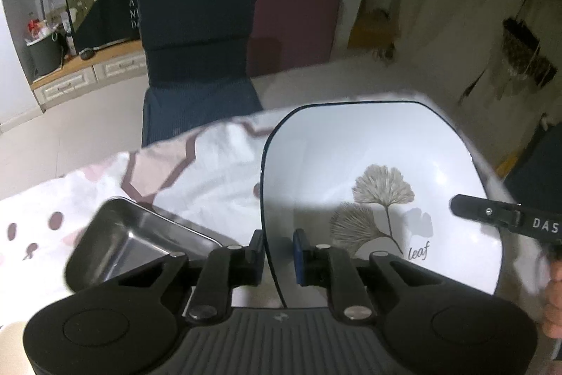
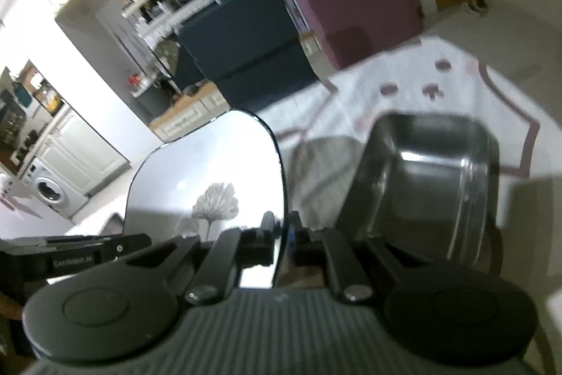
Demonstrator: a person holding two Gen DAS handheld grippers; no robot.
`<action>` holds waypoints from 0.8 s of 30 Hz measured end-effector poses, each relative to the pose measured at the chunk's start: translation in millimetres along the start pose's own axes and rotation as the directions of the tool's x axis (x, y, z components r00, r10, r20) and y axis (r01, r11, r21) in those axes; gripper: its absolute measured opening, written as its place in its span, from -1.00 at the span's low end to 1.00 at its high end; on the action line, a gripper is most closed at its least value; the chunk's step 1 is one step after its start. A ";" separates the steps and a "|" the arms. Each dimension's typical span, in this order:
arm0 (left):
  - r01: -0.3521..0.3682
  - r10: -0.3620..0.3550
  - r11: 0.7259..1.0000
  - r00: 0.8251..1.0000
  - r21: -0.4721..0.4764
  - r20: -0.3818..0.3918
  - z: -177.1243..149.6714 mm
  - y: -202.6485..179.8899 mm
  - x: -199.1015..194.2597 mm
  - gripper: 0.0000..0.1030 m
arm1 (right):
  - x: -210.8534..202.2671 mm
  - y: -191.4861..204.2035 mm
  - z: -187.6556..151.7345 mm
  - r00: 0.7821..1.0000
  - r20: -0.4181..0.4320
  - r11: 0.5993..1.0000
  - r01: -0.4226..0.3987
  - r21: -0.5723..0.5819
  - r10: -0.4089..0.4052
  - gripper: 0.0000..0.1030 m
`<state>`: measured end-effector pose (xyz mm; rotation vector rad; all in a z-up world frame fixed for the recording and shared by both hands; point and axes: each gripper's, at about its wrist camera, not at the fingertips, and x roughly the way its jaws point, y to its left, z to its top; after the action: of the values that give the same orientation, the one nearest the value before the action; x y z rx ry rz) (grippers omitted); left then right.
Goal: Organize plates and bowls
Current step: 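Lift the white plate with both tools and carry it toward the yellow-rimmed bowl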
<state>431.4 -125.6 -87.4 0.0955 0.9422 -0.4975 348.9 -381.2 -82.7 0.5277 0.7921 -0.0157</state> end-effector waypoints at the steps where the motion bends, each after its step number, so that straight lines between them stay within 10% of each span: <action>1: 0.004 -0.004 1.000 1.000 -0.005 0.015 0.2 -2.5 -12.3 -0.69 | -8.8 1.8 1.7 1.000 0.015 1.000 -0.011 -0.002 0.011 -0.82; 15: 0.024 -0.009 0.993 0.991 -0.114 0.137 -81.2 -40.1 -169.4 -0.76 | -140.3 18.3 -13.0 0.987 0.083 0.990 -0.140 -0.012 0.140 -0.85; 24: 0.031 -0.010 0.967 0.996 -0.252 0.084 -176.6 -36.9 -191.6 -0.79 | -163.5 17.0 -67.8 0.989 -0.036 0.989 -0.146 -0.032 0.145 -0.85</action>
<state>189.4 -36.4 -35.0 -0.1652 0.9198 -0.3936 190.7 -364.8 -3.0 0.5526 0.7839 0.1419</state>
